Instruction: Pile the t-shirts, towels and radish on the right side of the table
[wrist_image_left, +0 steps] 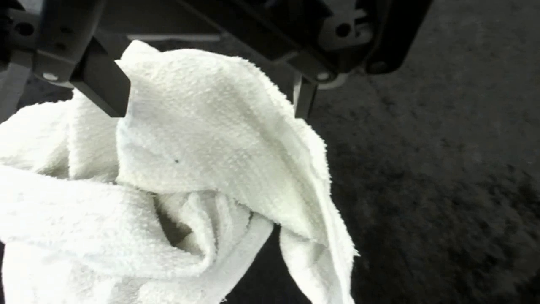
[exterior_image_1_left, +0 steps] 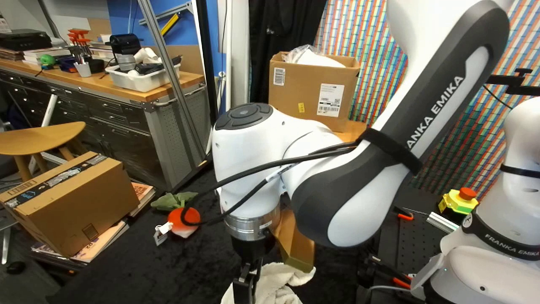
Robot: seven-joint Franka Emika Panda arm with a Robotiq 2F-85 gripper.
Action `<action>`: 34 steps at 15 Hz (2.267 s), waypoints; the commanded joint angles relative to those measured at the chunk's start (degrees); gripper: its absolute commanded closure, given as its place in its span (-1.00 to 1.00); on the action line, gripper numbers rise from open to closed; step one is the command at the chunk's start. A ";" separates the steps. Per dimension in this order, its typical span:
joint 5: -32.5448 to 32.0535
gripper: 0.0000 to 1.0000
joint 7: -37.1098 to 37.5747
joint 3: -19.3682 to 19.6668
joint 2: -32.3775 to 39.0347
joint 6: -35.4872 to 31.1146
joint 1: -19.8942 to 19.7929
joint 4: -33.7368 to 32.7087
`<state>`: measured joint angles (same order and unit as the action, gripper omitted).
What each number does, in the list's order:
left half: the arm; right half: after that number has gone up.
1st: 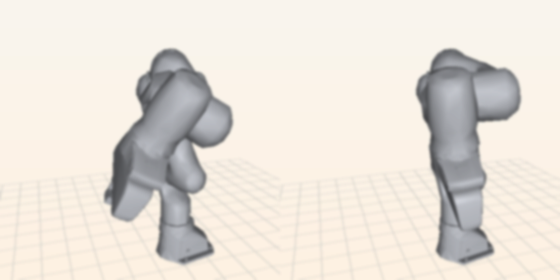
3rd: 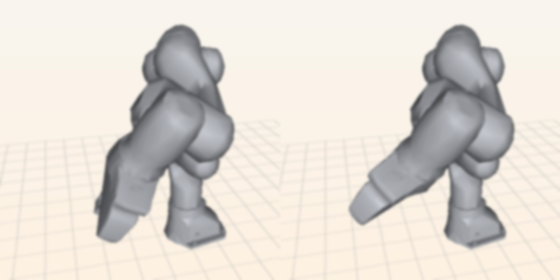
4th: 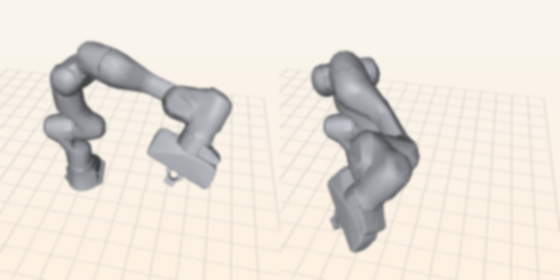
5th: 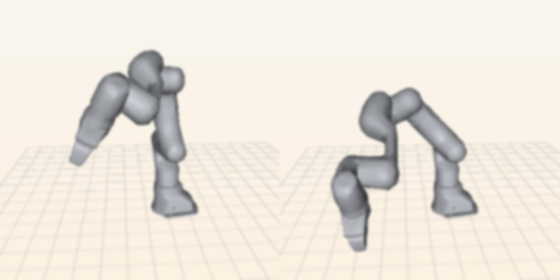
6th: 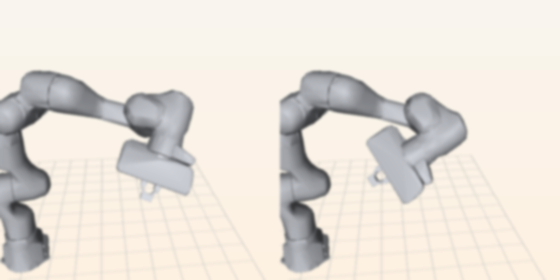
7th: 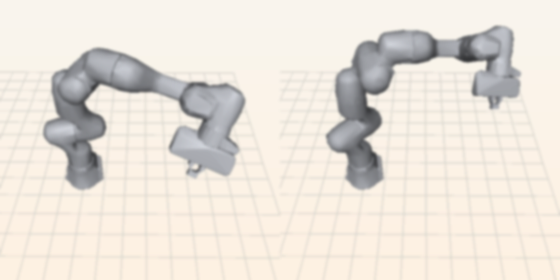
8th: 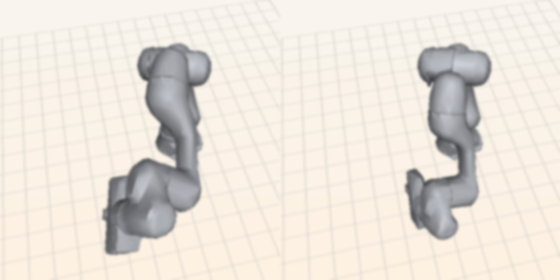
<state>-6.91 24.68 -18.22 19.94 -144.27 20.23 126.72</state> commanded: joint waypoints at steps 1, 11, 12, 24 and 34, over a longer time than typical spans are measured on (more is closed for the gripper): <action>8.26 -1.00 -15.41 -2.94 3.40 2.03 -1.87 -4.86; 16.41 -1.00 -37.76 -3.62 7.77 11.68 -5.91 -9.50; 16.60 -1.00 -38.18 -3.49 7.61 11.67 -6.15 -9.34; 17.31 -1.00 -38.90 -4.84 9.15 12.64 -5.03 -11.42; 15.86 -0.39 -36.63 -2.91 11.50 12.09 -3.29 -12.92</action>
<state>8.88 -12.52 -21.51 30.30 -133.06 16.55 115.94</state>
